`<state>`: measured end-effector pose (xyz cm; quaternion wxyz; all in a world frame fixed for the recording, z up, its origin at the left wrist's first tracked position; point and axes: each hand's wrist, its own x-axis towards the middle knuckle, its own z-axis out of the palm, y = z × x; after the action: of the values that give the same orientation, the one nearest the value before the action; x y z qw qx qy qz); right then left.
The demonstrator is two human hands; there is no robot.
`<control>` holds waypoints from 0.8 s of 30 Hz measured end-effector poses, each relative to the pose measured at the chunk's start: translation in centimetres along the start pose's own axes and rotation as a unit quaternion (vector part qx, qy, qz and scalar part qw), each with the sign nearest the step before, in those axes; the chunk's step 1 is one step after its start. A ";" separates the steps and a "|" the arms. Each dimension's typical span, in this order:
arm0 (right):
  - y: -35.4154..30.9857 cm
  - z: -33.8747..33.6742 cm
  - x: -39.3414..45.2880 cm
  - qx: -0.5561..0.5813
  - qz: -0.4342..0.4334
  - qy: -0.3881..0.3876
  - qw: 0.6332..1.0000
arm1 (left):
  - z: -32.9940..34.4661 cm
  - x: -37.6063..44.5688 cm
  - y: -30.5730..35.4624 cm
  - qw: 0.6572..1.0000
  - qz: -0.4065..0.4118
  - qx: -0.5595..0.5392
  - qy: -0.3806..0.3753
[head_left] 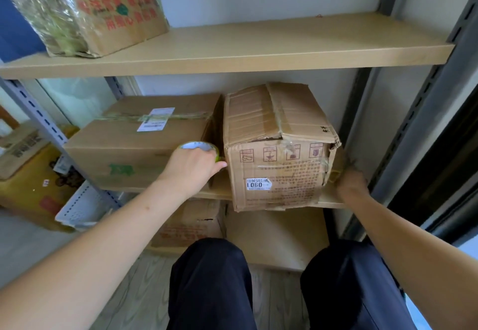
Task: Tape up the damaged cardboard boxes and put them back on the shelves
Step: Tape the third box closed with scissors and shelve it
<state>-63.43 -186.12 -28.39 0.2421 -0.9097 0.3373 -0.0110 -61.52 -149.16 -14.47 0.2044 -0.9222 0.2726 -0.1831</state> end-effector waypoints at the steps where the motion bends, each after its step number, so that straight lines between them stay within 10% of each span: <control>1: 0.0 0.1 0.0 0.002 0.006 0.002 1.000 | 0.1 -0.1 -0.1 1.000 0.002 -0.007 -0.003; 20: -1.8 -0.9 -3.3 -0.109 0.028 0.020 0.993 | 0.0 -1.9 -1.2 0.973 -0.049 -0.211 -0.077; 24: 0.8 -1.3 -7.1 0.037 0.003 0.056 0.998 | 0.6 -2.5 -1.2 0.974 -0.042 -0.212 -0.064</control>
<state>-69.59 -182.78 -26.61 0.2566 -0.8968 0.3526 -0.0740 -62.66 -146.64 -14.92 0.0134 -0.9650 0.2526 -0.0698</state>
